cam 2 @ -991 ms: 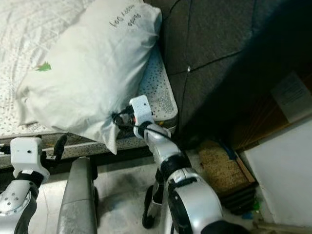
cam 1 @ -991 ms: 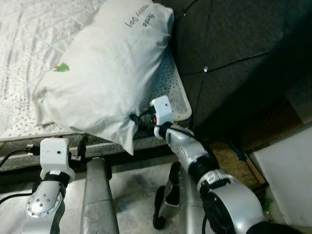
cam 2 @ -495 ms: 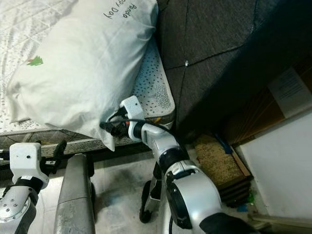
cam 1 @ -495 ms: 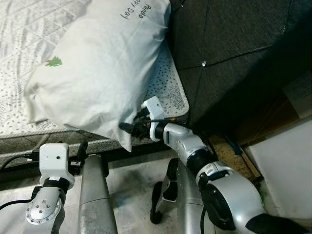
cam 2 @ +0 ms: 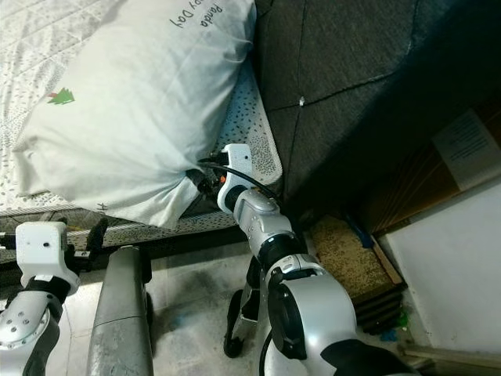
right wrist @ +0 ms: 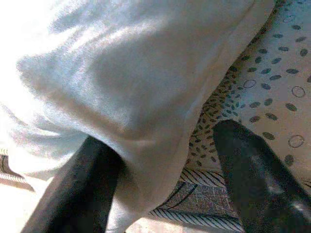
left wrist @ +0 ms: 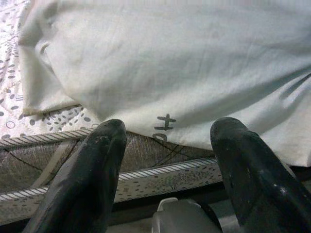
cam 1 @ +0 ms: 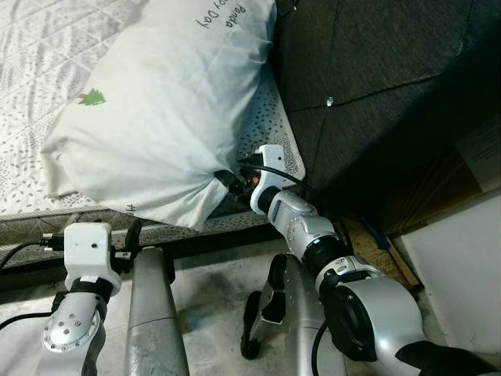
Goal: Clean up the room
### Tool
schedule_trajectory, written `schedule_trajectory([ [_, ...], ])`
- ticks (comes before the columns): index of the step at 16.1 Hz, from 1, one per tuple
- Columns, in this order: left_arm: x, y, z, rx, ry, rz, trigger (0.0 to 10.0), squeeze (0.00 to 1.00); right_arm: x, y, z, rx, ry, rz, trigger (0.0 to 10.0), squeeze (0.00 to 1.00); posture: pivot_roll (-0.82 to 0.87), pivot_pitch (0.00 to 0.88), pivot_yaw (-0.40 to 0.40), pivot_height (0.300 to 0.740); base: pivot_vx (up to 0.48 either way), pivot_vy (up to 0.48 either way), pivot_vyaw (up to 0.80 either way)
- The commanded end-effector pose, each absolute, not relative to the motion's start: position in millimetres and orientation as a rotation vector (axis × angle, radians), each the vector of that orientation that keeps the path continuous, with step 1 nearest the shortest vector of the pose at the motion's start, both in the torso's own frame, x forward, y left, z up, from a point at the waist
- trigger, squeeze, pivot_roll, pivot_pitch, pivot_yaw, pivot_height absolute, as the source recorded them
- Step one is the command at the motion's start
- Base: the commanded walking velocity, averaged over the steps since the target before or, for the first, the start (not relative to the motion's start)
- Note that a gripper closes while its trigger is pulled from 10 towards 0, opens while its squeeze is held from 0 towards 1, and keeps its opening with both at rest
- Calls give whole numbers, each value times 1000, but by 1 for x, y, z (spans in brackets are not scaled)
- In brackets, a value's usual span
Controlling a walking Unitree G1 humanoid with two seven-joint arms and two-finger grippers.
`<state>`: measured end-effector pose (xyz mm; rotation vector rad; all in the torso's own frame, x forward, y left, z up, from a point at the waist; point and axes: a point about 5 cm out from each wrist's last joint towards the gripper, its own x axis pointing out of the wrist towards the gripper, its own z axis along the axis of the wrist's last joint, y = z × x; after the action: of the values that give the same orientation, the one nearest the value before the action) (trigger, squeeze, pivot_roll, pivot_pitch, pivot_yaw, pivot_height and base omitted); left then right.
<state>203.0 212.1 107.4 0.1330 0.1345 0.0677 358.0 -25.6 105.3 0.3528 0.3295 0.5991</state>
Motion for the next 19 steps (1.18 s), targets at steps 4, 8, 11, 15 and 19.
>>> schedule_trajectory([
  [4,202,212,103,139,158,70,10000,0,349,15,115,421,345,674,0,0,279,257,-170,567,0,0,0],
  [8,204,211,103,137,155,65,10000,0,352,9,116,415,338,654,0,0,274,254,-169,567,0,0,0],
  [11,208,210,103,136,149,62,10000,0,361,-3,125,282,264,635,0,0,272,236,-174,567,0,0,0],
  [15,216,210,104,130,124,76,10000,0,381,-38,142,50,159,548,0,0,271,201,-184,567,0,0,0],
  [19,225,208,104,121,104,75,10000,0,405,-92,180,4,34,331,0,0,255,161,-187,567,0,0,0],
])
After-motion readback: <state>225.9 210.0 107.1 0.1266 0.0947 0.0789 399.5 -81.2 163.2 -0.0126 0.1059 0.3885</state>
